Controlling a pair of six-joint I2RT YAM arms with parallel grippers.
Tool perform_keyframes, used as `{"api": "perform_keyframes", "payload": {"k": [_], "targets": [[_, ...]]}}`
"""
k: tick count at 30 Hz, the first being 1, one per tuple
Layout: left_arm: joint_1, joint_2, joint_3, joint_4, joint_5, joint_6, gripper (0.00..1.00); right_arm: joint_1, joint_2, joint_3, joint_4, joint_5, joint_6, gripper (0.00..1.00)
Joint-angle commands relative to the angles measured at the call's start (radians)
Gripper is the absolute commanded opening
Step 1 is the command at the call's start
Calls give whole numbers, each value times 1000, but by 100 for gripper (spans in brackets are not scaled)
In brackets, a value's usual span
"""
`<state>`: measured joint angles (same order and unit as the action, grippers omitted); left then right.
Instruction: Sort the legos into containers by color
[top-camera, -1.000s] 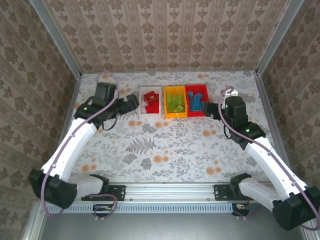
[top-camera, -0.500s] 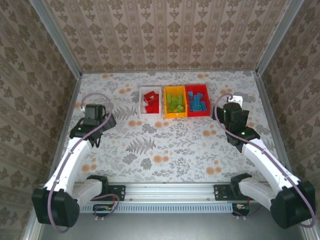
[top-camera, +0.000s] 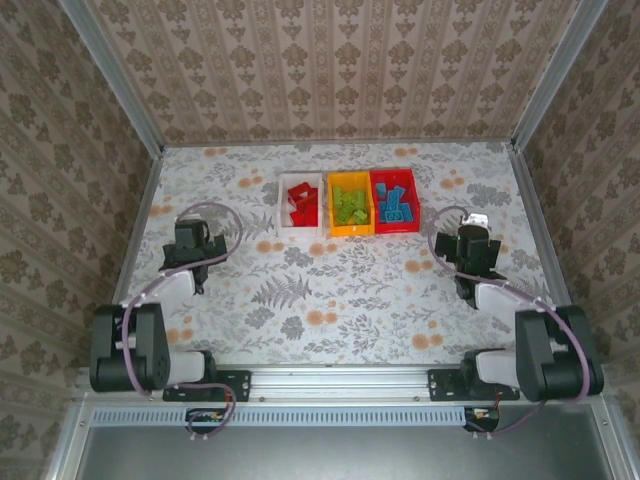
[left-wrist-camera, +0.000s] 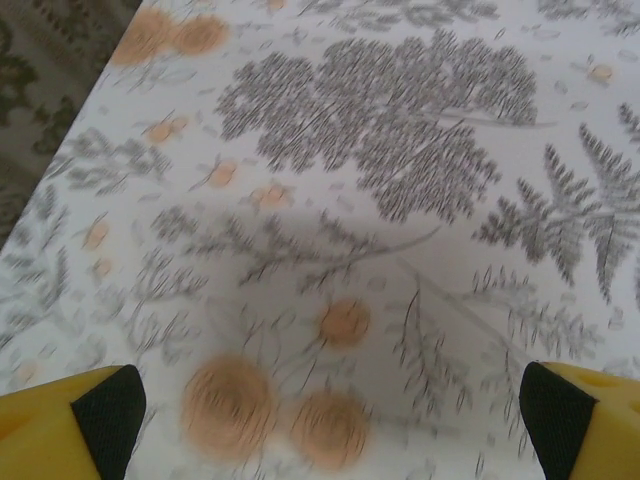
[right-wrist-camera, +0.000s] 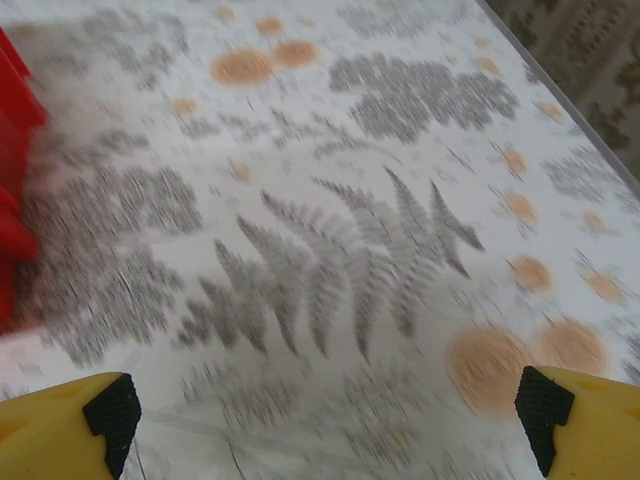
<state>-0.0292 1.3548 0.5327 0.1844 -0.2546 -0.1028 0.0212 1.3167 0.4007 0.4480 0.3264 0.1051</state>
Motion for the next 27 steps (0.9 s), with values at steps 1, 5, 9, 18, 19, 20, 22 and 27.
{"api": "perform_keyframes", "payload": {"k": [1, 5, 9, 18, 19, 20, 22, 27], "targets": [[12, 73, 4, 294, 89, 71, 100, -41, 117, 36, 263, -129, 28, 100], [26, 141, -10, 430, 132, 97, 100, -35, 135, 54, 257, -164, 6, 100], [6, 143, -101, 592, 152, 123, 100, -36, 218, -134, 697, -185, -4, 100], [4, 181, -146, 701, 116, 111, 100, 6, 214, -65, 543, -59, -9, 100], [4, 179, -146, 701, 115, 112, 100, 8, 210, -55, 514, -60, -9, 100], [3, 181, -146, 704, 116, 112, 100, 9, 210, -51, 511, -60, -12, 100], [5, 179, -145, 702, 115, 113, 100, 10, 208, -57, 522, -78, -20, 100], [-6, 180, -143, 699, 103, 122, 100, 16, 212, -44, 501, -123, -49, 100]]}}
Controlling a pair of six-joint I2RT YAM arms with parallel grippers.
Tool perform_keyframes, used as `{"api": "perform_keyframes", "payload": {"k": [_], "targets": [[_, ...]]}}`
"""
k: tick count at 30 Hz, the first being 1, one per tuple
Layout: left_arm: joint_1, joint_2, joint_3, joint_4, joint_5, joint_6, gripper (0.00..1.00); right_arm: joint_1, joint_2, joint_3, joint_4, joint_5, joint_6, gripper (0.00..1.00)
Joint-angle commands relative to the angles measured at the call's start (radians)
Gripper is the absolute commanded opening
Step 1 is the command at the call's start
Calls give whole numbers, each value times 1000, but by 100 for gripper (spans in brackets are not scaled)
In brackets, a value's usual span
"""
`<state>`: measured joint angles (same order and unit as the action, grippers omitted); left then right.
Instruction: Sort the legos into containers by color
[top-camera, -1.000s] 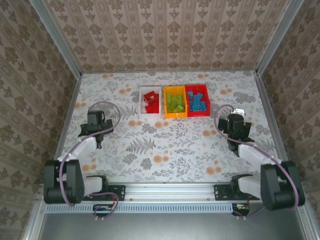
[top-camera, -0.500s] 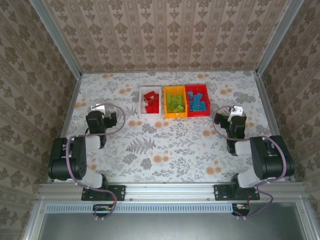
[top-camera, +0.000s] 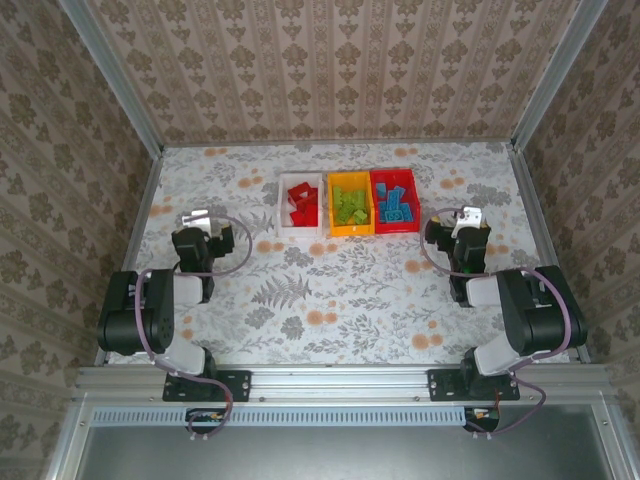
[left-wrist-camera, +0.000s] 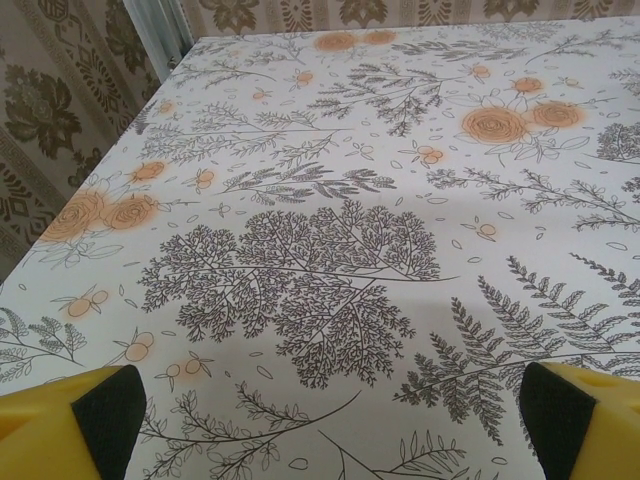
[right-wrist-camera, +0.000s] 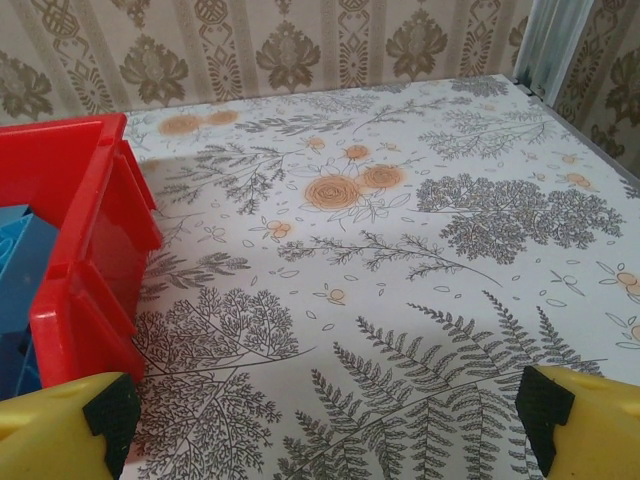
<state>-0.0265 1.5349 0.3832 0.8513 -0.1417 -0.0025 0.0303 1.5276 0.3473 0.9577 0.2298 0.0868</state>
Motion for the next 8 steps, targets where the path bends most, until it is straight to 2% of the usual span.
{"api": "perform_keyframes", "payload": {"k": [1, 3, 4, 8], "targets": [[-11, 1, 8, 28, -14, 24, 100, 8, 0, 2, 6, -41, -37, 100], [-12, 0, 7, 28, -14, 24, 100, 8, 6, 16, -16, -92, -58, 100], [-12, -1, 7, 29, -14, 25, 100, 7, 9, 54, -84, -116, -64, 100], [-10, 0, 8, 28, -15, 24, 100, -10, 6, 46, -73, -153, -57, 100]]}}
